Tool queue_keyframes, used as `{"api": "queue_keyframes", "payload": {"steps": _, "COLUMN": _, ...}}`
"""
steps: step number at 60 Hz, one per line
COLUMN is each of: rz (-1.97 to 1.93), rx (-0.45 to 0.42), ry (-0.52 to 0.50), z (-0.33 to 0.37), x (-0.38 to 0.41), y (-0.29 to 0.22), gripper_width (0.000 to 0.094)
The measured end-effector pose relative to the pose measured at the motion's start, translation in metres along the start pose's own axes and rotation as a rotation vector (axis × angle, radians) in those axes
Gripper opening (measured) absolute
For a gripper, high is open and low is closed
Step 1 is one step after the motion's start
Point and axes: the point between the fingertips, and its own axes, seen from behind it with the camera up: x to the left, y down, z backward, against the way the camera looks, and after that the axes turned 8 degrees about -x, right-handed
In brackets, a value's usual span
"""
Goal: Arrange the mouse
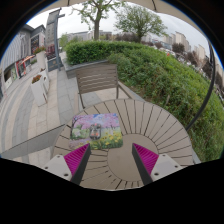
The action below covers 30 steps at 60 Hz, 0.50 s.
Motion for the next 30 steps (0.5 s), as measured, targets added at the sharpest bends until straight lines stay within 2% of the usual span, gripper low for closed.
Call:
{"api": "queue_keyframes", "payload": {"steps": 14, "rz": 0.014, "rx": 0.067, "ry": -0.002, "z": 0.132, "x": -0.051, "y": 0.060, "gripper_width": 0.0860}}
{"api": "queue_keyframes", "payload": {"steps": 23, "rz": -0.018, "rx": 0.086, "ry": -0.050, "z": 0.166, "x": -0.061, "y": 0.093, "gripper_width": 0.0859}}
{"api": "queue_keyframes", "payload": {"steps": 30, "rz": 0.010, "rx": 0.080, "ry": -0.033, "z": 0.176, "x": -0.078, "y": 0.104, "gripper_width": 0.0860}}
